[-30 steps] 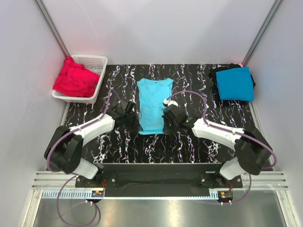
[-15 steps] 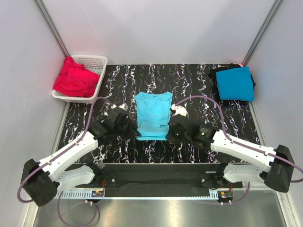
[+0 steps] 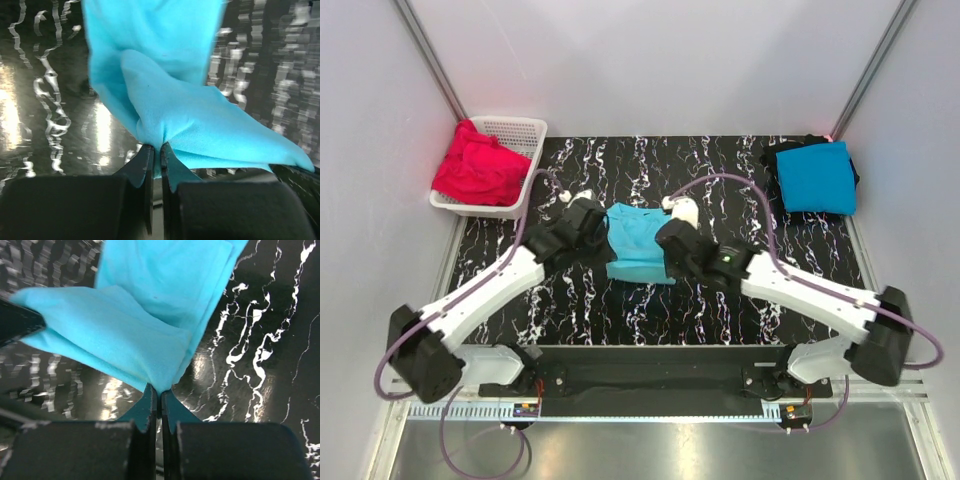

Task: Fold and stack the t-shirts
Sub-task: Fold the tshirt

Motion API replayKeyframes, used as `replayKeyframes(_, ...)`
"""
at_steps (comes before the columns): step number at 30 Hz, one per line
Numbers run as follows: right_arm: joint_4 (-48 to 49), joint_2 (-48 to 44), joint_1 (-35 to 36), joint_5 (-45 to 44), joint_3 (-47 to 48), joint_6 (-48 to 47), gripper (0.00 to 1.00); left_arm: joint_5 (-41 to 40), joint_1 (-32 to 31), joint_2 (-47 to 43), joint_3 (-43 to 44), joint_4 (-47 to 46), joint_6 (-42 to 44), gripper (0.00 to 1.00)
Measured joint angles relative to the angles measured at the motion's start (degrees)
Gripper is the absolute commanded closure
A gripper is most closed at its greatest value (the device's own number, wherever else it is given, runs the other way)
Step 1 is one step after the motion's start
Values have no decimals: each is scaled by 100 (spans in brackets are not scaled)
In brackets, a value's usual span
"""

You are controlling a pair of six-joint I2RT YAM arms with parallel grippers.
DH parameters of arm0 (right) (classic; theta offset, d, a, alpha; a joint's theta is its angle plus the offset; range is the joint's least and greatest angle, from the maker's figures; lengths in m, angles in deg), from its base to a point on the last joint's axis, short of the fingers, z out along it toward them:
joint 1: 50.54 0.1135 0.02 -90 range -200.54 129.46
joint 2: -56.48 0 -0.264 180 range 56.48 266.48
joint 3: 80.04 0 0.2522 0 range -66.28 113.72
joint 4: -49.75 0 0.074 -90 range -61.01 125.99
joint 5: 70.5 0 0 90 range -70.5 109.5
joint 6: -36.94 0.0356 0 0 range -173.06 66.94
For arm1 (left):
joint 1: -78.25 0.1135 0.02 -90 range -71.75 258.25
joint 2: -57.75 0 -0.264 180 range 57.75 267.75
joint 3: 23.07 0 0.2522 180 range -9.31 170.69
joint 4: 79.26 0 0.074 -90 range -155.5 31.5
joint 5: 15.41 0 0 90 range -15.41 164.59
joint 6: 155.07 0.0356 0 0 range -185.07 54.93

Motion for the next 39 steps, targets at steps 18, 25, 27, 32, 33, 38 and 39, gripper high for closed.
replayKeyframes(18, 1565, 2717, -2015, 903, 1043, -1283, 100, -114, 879, 3309, 2218, -168, 568, 94)
replayKeyframes(25, 1694, 4369, -2430, 1189, 2179, -1716, 65, -120, 1259, 5080, 3486, -229, 925, 40)
replayKeyframes(27, 1692, 4621, -2549, 1204, 2411, -1803, 62, -160, 1379, 5230, 3453, -387, 960, 37)
replayKeyframes(32, 1681, 4697, -2767, 1279, 2780, -1862, 61, -262, 1716, 5182, 3202, -986, 951, 36)
replayKeyframes(33, 1694, 4697, -2798, 1279, 2850, -1873, 62, -313, 1751, 5143, 3128, -1104, 951, 36)
replayKeyframes(38, 1751, 4660, -2857, 1283, 2929, -1915, 64, -472, 1862, 4717, 2656, -1572, 994, 35)
replayKeyframes(39, 1753, 4658, -2855, 1296, 2922, -1915, 66, -476, 1860, 4557, 2503, -1735, 1012, 35)
